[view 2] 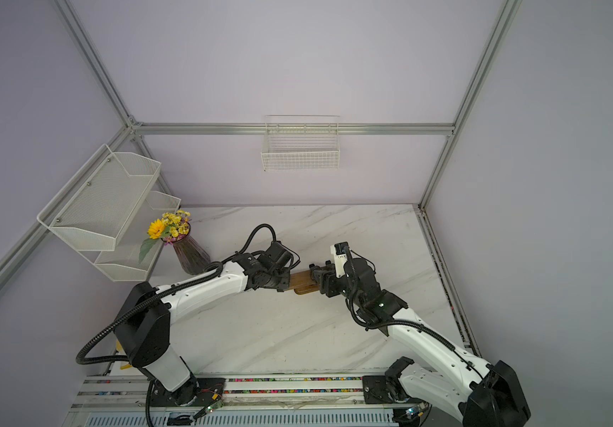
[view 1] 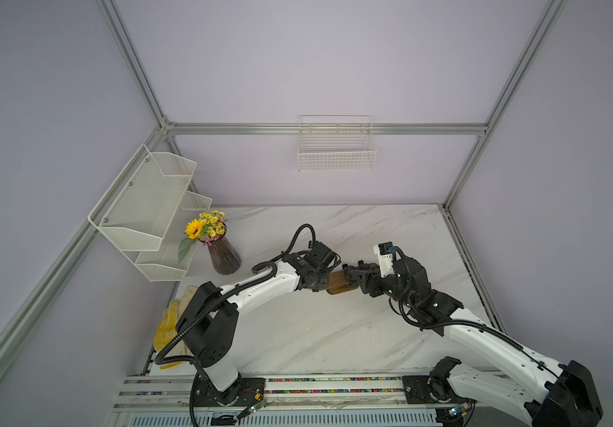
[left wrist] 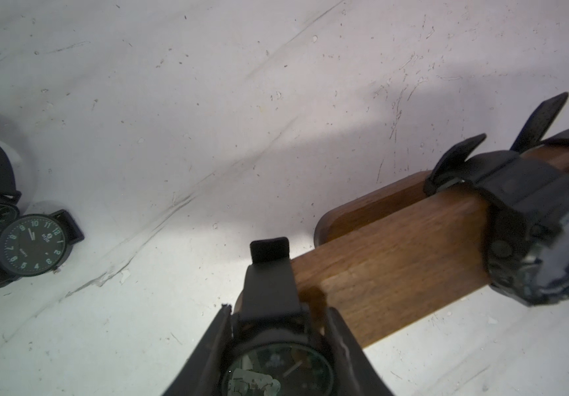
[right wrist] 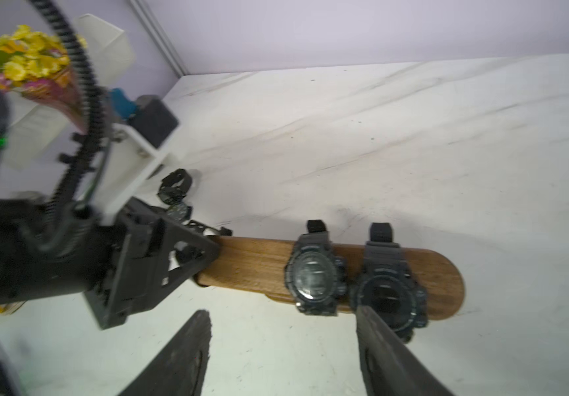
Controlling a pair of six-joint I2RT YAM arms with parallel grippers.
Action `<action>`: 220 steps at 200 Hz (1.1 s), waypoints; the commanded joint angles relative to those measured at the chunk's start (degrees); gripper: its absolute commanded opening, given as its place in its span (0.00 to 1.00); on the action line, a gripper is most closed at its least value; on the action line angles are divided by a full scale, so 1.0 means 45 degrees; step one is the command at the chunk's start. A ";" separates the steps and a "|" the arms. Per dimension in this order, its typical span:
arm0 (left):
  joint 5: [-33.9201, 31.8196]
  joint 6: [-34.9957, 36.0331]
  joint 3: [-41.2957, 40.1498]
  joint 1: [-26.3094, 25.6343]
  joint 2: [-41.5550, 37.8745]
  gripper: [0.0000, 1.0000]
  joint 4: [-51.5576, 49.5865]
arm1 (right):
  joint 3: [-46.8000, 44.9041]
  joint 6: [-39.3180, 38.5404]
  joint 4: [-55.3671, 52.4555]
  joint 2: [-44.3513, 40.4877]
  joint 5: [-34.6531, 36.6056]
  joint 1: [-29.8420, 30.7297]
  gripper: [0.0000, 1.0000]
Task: Place watch on stand
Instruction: Place the watch on the stand.
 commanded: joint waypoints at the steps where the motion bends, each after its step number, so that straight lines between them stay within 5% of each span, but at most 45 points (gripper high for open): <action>1: -0.0510 -0.0153 0.0895 -0.0140 0.0123 0.36 -0.0134 | -0.0002 0.0960 -0.0045 0.0204 -0.0118 -0.1303 0.71; 82: -0.0418 -0.0294 0.0958 -0.0174 0.0439 0.36 -0.0163 | 0.0215 0.2615 0.2183 0.3716 -0.4866 -0.5478 0.77; 153: -0.0609 0.0019 0.1173 -0.0176 0.0534 0.36 -0.0201 | -0.0327 0.2936 0.3306 0.4891 -0.6303 -0.5590 0.85; 220: -0.0807 0.0244 0.1738 -0.0158 0.1018 0.37 -0.0505 | -0.0907 0.3018 0.3124 0.4300 -0.6944 -0.5186 0.75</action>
